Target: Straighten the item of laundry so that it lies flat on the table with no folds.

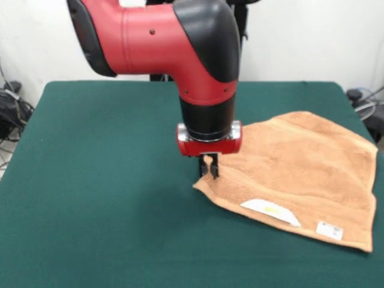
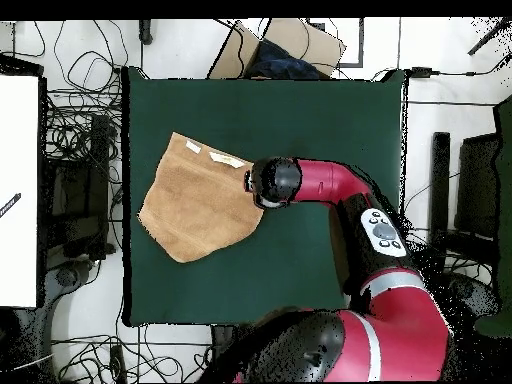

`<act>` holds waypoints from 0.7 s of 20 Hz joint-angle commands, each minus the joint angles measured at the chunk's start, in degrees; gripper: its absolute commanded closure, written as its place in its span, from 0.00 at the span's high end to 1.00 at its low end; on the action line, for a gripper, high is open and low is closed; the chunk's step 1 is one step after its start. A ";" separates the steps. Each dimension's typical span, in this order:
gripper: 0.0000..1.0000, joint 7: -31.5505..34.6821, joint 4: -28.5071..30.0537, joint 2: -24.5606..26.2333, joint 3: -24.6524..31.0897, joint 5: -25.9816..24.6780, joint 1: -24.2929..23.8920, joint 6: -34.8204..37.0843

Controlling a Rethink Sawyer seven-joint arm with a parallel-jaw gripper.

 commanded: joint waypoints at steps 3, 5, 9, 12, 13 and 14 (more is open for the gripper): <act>0.00 -15.87 -4.17 -1.39 8.84 -3.11 -4.37 5.52; 0.00 -16.41 -3.91 -1.25 9.82 -3.07 -5.09 5.48; 0.00 -18.15 -5.89 -1.10 11.99 -2.75 -6.01 6.76; 0.00 -18.90 -7.95 -0.47 12.88 -2.50 -6.00 8.17; 0.00 -19.08 -8.34 -0.37 13.07 -2.48 -5.93 8.26; 0.00 -19.25 -8.74 -0.26 13.26 -2.46 -5.86 8.35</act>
